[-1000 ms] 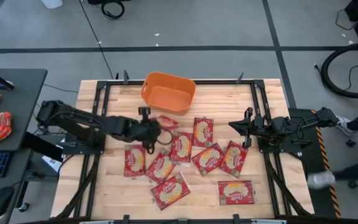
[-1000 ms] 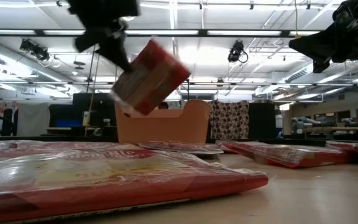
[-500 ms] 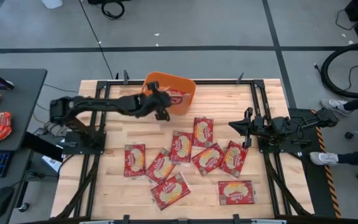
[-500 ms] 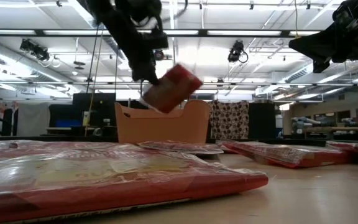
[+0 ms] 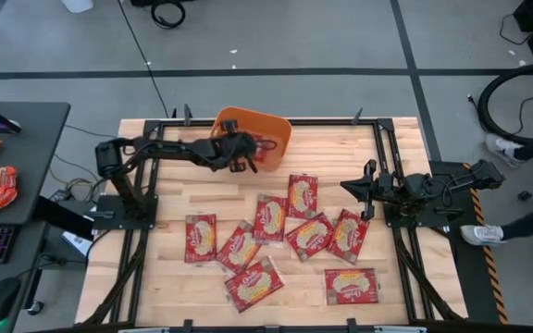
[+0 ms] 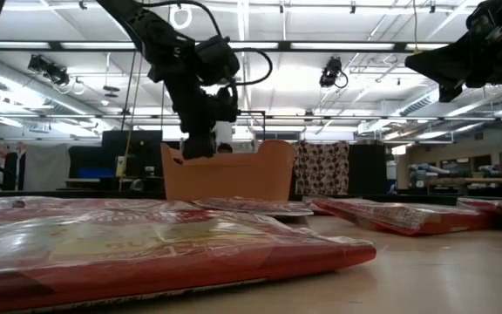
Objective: Sort popcorn bags into baskets
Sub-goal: Put the red popcorn bag into the orange bin
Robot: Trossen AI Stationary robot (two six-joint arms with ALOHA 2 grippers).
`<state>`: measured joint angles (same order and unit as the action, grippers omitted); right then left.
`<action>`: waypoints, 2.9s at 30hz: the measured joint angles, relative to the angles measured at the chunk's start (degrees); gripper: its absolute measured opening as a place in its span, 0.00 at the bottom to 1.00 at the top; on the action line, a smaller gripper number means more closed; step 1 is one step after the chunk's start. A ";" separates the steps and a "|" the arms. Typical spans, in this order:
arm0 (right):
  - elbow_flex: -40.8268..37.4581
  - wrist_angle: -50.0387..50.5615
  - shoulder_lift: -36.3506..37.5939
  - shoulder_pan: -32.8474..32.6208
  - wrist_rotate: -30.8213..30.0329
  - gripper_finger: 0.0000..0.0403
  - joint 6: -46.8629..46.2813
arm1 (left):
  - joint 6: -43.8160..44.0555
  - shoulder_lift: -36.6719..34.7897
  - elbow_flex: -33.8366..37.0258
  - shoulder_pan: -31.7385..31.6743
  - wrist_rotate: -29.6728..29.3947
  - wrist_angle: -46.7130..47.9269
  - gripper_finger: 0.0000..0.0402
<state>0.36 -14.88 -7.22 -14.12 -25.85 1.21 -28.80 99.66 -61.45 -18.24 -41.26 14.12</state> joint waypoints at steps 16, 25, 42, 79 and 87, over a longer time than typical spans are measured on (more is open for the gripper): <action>0.00 -0.03 0.00 -0.01 0.00 0.05 0.01 | 14.03 -4.83 -6.06 23.17 25.23 19.96 0.33; 0.00 -0.08 0.00 0.00 0.00 0.05 0.01 | 21.99 -1.86 0.99 33.34 9.75 12.13 0.40; 0.02 -1.81 -1.01 -0.01 0.00 0.05 0.00 | -17.26 13.68 -4.66 34.17 2.99 10.41 0.51; 0.00 -3.45 -1.03 0.01 0.00 0.05 -0.01 | 4.13 -8.75 -7.96 26.86 -3.33 20.60 0.01; 0.00 -3.45 -1.03 0.01 -0.01 0.05 0.00 | 10.59 -10.31 -7.58 9.36 -1.18 17.80 0.01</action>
<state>0.36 -18.33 -8.25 -14.11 -25.85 1.21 -18.21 89.35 -69.03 -8.88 -42.44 31.91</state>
